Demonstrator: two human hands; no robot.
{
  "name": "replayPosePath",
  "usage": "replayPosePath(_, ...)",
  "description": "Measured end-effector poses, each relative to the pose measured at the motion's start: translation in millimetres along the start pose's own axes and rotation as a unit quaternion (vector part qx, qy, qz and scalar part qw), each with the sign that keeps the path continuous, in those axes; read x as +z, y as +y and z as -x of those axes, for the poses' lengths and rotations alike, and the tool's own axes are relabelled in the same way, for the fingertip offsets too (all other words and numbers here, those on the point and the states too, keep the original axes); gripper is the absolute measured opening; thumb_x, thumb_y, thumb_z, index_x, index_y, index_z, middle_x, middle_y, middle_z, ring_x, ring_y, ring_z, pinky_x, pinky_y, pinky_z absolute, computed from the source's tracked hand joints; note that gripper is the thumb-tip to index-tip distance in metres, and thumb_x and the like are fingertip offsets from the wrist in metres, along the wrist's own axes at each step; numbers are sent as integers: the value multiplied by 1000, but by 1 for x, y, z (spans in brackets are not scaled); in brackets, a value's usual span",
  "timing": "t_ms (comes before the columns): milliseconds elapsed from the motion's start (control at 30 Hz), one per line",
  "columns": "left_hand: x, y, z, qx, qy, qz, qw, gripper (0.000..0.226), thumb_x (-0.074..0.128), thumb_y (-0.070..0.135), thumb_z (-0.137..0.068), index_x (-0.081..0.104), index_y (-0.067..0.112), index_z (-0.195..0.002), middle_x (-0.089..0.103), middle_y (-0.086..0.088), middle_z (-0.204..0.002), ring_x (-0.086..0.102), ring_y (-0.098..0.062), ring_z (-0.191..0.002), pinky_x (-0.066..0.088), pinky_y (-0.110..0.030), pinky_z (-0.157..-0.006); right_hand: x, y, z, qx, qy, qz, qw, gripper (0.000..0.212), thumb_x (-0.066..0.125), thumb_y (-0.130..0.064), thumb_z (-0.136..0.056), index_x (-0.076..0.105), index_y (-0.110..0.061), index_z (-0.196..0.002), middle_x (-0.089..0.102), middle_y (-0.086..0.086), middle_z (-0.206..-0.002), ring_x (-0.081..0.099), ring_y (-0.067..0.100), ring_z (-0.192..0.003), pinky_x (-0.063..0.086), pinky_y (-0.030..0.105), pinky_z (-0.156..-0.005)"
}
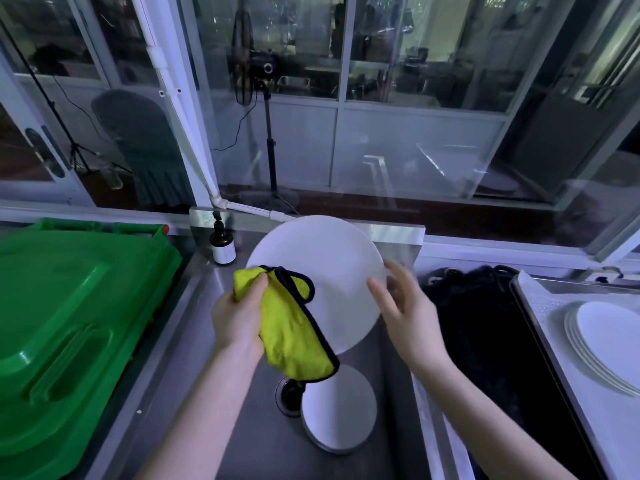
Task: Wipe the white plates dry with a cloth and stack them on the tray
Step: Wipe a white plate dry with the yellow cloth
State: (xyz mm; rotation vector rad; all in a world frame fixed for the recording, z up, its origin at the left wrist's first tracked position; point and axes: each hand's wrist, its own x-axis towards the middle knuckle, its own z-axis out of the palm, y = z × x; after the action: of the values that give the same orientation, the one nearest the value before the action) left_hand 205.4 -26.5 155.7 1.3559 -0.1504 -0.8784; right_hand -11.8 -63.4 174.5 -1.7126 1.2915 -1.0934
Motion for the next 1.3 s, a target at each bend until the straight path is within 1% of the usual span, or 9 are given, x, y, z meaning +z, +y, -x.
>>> replayPosePath(67, -2, 12, -7, 5, -16, -12, 1000, 10, 78, 20, -82, 71, 13, -83, 75, -12, -89, 72, -29, -85, 59, -44, -76, -19, -6, 2, -203, -27, 147, 968, 63, 68, -53, -86, 59, -18, -138, 59, -4, -139, 54, 11, -130, 42, 27, -108)
replayPosePath(167, 1, 25, -15, -9, -43, -28, 999, 9, 78, 19, -82, 71, 13, -83, 76, -7, -78, 74, -21, -68, 58, -31, -56, -33, -14, 2, -451, -129, 348, 812, 56, 70, -48, -86, 66, -15, -131, 51, 9, -148, 46, 28, -140, 37, 51, -115)
replayPosePath(367, 11, 41, -16, -49, -122, -100, 986, 14, 76, 19, -84, 69, 8, -90, 74, -10, -81, 70, -22, -66, 53, -27, -57, -28, -30, -8, -582, -152, 420, 680, 32, 58, -12, -96, 71, -21, -124, 65, 3, -135, 61, 24, -125, 53, 43, -98)
replayPosePath(533, 4, 55, -21, -83, -118, -67, 987, 26, 73, 27, -84, 68, 10, -104, 71, -13, -96, 68, -26, -80, 54, -32, -66, -21, -32, -4, -489, -168, 357, 778, 38, 61, -2, -91, 70, -17, -125, 67, 2, -131, 65, 21, -119, 57, 37, -94)
replayPosePath(700, -9, 60, -24, 8, 4, 63, 998, 14, 69, 27, -89, 68, 18, -100, 74, 0, -82, 72, -16, -70, 55, -27, -56, -16, -25, -6, -74, -111, 67, 989, 17, 68, -12, -94, 64, -17, -78, 60, -14, -61, 52, -2, -56, 39, 20, -56)
replayPosePath(867, 14, 47, 9, 232, -75, -53, 968, 29, 66, 39, -82, 63, 30, -109, 71, 7, -110, 65, -16, -107, 53, -40, -94, 3, -24, 12, 44, -115, -157, 980, 5, 71, -24, -92, 73, -19, -91, 68, -4, -76, 62, 9, -73, 48, 28, -62)
replayPosePath(1000, 30, 30, 32, 410, -294, -247, 828, 54, 58, 27, -89, 46, 25, -141, 43, 21, -142, 38, 2, -135, 29, -18, -110, 15, -34, 8, 32, -112, -201, 973, 23, 69, -32, -85, 72, -10, -89, 69, 13, -81, 61, 18, -75, 47, 36, -66)
replayPosePath(1200, 32, 28, 34, 546, -315, -372, 682, 47, 44, 25, -100, 44, 16, -146, 43, 10, -147, 36, -18, -136, 34, -39, -112, 11, -37, -2, 5, -93, -199, 975, 19, 68, -23, -89, 70, -4, -89, 67, 27, -85, 59, 20, -76, 46, 39, -70)
replayPosePath(1300, 41, 35, 24, 549, -280, -361, 700, 44, 41, 22, -101, 46, 11, -143, 45, -1, -147, 38, -21, -136, 22, -28, -117, 11, -34, 6, 0, -112, -179, 977, 29, 68, -32, -86, 65, -3, -83, 59, 9, -72, 51, 16, -70, 39, 36, -64)
